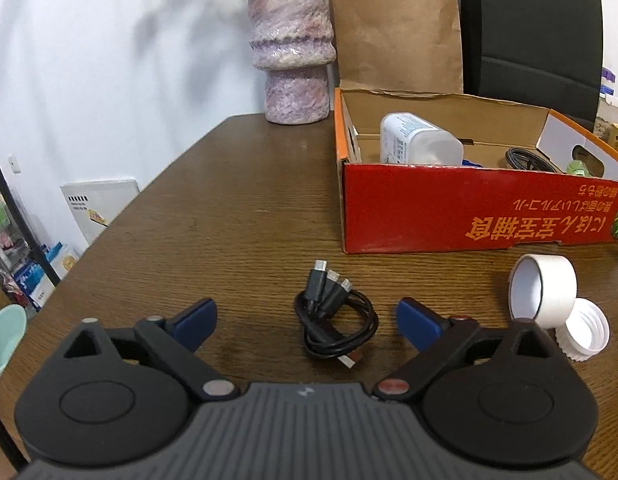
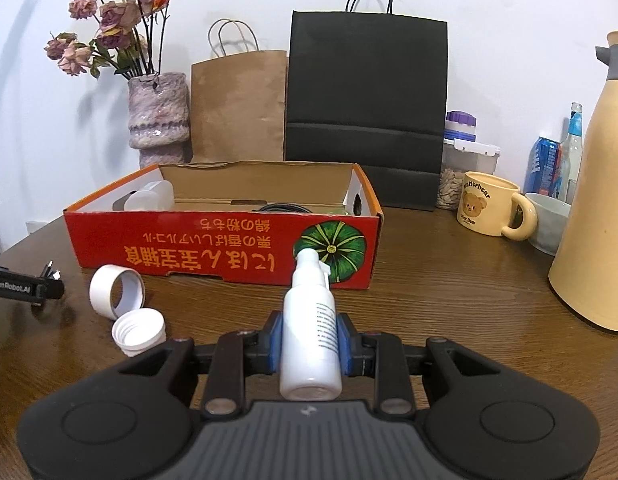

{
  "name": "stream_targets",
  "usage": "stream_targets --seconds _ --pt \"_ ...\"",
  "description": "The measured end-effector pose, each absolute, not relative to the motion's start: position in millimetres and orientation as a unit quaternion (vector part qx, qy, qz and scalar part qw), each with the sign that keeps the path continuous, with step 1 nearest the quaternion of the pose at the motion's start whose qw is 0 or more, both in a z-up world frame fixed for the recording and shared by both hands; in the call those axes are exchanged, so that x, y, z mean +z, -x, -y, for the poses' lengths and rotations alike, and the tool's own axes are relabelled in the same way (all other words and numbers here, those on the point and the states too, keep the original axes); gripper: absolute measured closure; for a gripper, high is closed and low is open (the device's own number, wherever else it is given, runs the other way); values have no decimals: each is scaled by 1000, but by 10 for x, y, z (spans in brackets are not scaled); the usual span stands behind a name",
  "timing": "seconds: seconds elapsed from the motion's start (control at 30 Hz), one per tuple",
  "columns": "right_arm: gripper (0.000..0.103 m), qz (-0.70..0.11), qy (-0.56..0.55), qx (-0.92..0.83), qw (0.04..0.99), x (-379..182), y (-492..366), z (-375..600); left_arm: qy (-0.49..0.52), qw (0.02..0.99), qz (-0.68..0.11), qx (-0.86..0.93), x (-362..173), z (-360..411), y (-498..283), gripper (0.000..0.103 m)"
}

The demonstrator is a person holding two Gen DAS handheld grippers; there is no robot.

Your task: Organize rigid objects

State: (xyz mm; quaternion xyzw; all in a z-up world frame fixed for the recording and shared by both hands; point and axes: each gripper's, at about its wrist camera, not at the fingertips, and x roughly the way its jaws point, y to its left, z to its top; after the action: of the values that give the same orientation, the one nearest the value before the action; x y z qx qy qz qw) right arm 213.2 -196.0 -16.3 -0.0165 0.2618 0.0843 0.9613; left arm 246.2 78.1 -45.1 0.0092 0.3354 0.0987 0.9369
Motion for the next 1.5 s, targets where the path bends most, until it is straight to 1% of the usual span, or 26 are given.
stream_targets --seconds 0.03,0.07,0.13,0.2,0.23,0.27,0.3,0.33,0.7,0.93,1.27,1.5 --pt "76 -262 17 84 961 -163 -2132 1953 -9 936 -337 98 -458 -780 -2461 12" --pt "76 -261 17 83 962 -163 -2130 1948 -7 936 -339 96 -465 -781 -2466 18" --pt "76 -261 17 83 962 -162 -2128 1932 2 936 -339 90 -465 -793 -2461 24" --pt "76 -260 18 83 962 -160 -2121 1917 7 937 -338 83 -462 -792 -2453 34" --pt "76 -260 18 83 962 -159 -2119 1909 10 938 -338 78 -460 -787 -2445 36" --pt "76 -260 18 83 962 -161 -2116 1909 12 939 -337 73 -456 -782 -2437 43" --pt "76 -259 19 84 962 -161 -2112 1906 12 939 -336 71 -451 -773 -2426 53" --pt "76 -259 19 84 962 -161 -2112 1905 11 940 -335 68 -445 -763 -2414 59" --pt "76 -250 18 84 964 -138 -2083 1911 16 944 -320 77 -381 -725 -2296 62" --pt "76 -236 9 92 967 -73 -2006 1910 22 955 -288 71 -250 -638 -2116 63" --pt "76 -203 3 119 972 111 -1845 1850 24 965 -259 37 -82 -324 -1877 64" --pt "76 -183 -3 137 974 303 -1842 1861 20 970 -242 14 122 -84 -1852 64"
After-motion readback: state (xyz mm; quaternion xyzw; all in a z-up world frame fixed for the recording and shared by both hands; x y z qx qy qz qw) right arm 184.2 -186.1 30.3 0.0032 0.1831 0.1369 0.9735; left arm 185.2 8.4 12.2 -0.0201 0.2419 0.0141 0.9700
